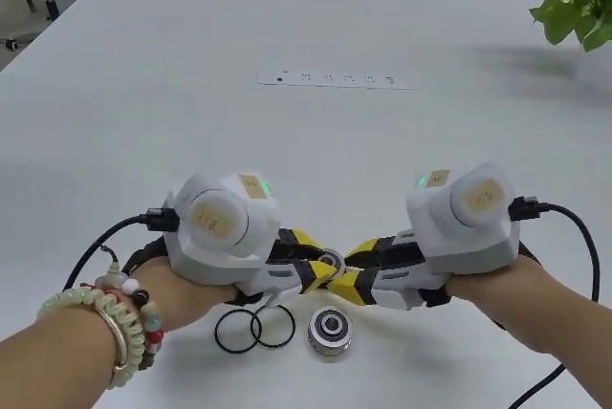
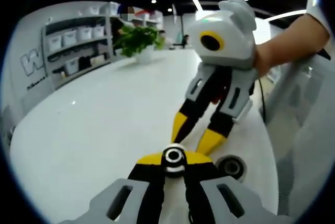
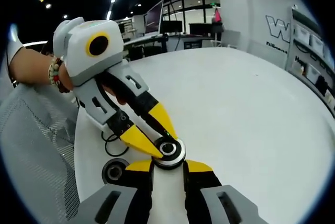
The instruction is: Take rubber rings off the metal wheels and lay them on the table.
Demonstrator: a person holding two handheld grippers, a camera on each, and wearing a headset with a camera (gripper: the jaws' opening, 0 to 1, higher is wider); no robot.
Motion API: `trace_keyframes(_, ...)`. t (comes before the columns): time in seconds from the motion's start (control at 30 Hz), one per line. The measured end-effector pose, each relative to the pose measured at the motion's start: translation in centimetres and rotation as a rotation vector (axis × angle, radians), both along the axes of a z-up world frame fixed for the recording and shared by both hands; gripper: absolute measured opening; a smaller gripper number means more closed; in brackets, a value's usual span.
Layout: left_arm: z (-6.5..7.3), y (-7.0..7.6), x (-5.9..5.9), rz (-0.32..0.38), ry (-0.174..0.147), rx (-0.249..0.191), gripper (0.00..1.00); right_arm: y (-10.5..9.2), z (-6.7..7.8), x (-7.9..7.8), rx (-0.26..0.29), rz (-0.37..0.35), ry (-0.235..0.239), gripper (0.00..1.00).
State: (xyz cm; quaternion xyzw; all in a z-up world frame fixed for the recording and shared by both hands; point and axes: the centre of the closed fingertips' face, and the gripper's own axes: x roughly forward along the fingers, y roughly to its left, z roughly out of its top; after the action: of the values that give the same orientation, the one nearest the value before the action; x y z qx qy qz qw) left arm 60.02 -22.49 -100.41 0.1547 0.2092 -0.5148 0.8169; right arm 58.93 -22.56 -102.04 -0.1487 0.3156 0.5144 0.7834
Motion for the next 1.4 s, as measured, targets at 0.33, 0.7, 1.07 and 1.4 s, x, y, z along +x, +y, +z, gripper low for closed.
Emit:
trace_keyframes(0.33, 0.0, 0.1, 0.1, 0.007, 0.000, -0.001, 0.14, -0.4, -0.2, -0.1, -0.037, 0.024, -0.014, 0.07)
trace_keyframes(0.7, 0.0, 0.2, 0.1, 0.011, 0.002, 0.004, 0.14, -1.1, 0.0, 1.0, -0.049, -0.082, 0.014, 0.00)
trace_keyframes(1.07, 0.0, 0.4, 0.0, 0.006, -0.006, 0.011, 0.13, -0.6, 1.2, 1.4, 0.093, -0.215, 0.146, 0.00)
trace_keyframes(1.4, 0.0, 0.7, -0.1, 0.006, -0.005, 0.017, 0.13, 0.1, 1.6, 1.0, 0.104, -0.196, 0.151, 0.00)
